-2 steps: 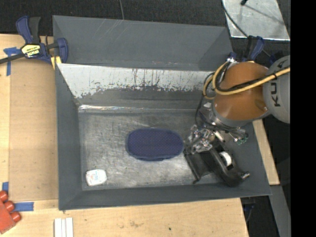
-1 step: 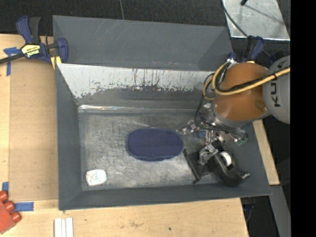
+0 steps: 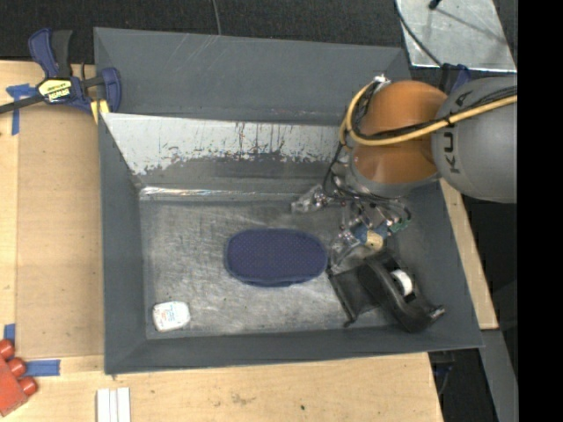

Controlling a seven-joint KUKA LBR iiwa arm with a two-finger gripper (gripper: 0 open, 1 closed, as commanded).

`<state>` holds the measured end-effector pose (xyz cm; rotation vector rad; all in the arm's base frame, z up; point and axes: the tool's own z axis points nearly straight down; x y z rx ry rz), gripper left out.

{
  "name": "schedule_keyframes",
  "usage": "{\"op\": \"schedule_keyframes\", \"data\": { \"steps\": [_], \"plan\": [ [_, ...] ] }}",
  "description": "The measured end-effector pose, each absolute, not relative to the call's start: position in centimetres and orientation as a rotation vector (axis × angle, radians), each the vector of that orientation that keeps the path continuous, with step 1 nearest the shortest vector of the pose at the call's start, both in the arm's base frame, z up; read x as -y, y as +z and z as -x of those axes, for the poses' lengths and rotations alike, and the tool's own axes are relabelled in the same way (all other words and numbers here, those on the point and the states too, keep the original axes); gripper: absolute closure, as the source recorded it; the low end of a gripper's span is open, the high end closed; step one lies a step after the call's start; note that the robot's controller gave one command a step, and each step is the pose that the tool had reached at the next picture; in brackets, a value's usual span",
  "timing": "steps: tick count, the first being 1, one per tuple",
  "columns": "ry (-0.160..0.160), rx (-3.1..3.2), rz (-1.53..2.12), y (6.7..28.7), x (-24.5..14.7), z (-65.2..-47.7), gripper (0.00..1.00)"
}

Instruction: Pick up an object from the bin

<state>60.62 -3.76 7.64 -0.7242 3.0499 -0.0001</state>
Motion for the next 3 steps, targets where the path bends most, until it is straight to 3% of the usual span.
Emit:
{"op": "schedule_keyframes", "data": {
  "steps": [1, 2, 3],
  "plan": [
    [-0.005, -2.995, 0.899, 7.5, -0.4, -56.0, 0.00],
    [-0.010, -2.875, 1.235, 7.5, -4.1, -55.5, 0.00],
    [-0.004, -2.864, 1.232, 7.7, -4.5, -55.7, 1.00]
  ]
}}
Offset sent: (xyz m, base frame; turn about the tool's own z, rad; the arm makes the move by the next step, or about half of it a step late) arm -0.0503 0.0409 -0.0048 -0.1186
